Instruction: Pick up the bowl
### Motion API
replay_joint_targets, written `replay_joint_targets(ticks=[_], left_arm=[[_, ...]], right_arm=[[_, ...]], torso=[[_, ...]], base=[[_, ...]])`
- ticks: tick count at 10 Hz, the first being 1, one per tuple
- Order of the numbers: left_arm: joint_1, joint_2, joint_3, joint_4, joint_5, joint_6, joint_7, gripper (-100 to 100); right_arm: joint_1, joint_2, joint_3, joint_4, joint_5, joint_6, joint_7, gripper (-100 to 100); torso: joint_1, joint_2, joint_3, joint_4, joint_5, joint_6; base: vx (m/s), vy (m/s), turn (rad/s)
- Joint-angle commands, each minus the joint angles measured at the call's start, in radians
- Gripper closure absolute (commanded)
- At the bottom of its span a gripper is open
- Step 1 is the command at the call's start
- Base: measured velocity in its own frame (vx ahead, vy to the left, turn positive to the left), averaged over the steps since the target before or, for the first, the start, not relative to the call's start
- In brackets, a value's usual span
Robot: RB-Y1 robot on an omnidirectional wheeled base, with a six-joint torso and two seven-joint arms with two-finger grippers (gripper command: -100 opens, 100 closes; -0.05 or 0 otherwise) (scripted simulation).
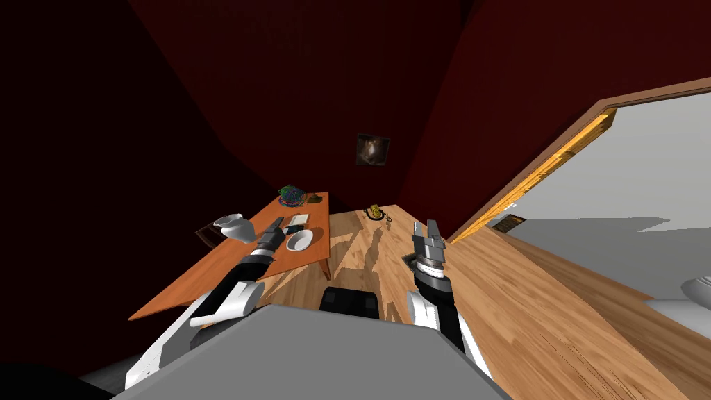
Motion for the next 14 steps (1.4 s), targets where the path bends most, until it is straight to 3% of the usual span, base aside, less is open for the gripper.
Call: replay_joint_targets(ticks=[1,3,6,9,14], left_arm=[[0.014,0.0,0.004,0.001,0.007,0.033,-0.001,-100],[0.039,0.022,0.037,0.024,0.045,0.102,0.011,-100],[0.051,0.031,0.053,0.037,0.065,0.159,0.017,-100],[0.081,0.056,0.101,0.084,0.128,0.273,0.039,-100],[0.097,0.068,0.132,0.121,0.171,0.382,0.055,-100]], right_arm=[[0.0,0.0,0.0,0.0,0.0,0.0,0.0,0],[0.0,0.0,0.0,0.0,0.0,0.0,0.0,0],[0.0,0.0,0.0,0.0,0.0,0.0,0.0,0],[0.0,0.0,0.0,0.0,0.0,0.0,0.0,0],[0.0,0.0,0.0,0.0,0.0,0.0,0.0,0]], torso=[[0.0,0.0,0.0,0.0,0.0,0.0],[0.0,0.0,0.0,0.0,0.0,0.0],[0.0,0.0,0.0,0.0,0.0,0.0],[0.001,-0.001,-0.001,0.0,0.0,0.0],[0.001,-0.002,-0.001,0.0,0.0,0.0]], base=[[-0.007,-0.01,-0.068],[-0.007,-0.015,-0.138],[-0.001,-0.008,-0.086],[0.01,-0.009,-0.17],[0.016,-0.003,-0.094]])
